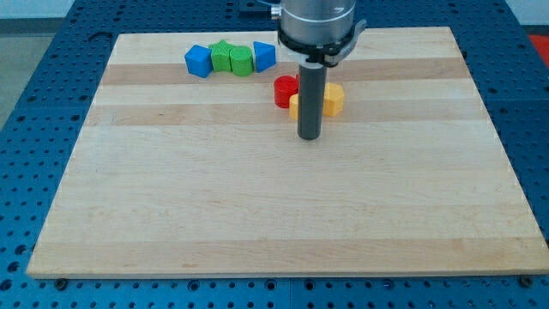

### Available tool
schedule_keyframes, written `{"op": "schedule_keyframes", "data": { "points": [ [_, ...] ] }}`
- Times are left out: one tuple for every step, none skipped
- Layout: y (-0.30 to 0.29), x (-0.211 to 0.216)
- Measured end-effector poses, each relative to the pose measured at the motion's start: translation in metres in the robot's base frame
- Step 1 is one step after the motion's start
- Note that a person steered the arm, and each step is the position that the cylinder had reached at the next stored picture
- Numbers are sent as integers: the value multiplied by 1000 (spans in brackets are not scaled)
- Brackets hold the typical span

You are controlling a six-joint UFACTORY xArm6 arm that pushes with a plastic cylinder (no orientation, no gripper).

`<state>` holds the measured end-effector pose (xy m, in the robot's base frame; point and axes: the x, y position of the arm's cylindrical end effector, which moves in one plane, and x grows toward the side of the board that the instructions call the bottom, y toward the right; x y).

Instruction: Push blue cube slightly down

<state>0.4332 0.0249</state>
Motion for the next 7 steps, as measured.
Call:
{"op": "schedule_keyframes", "data": {
  "points": [
    [-57, -12],
    [-111, -51],
    [-154, -64],
    [-217, -75],
    [-284, -107],
    [-290, -162],
    [-265, -191]
  ]
}}
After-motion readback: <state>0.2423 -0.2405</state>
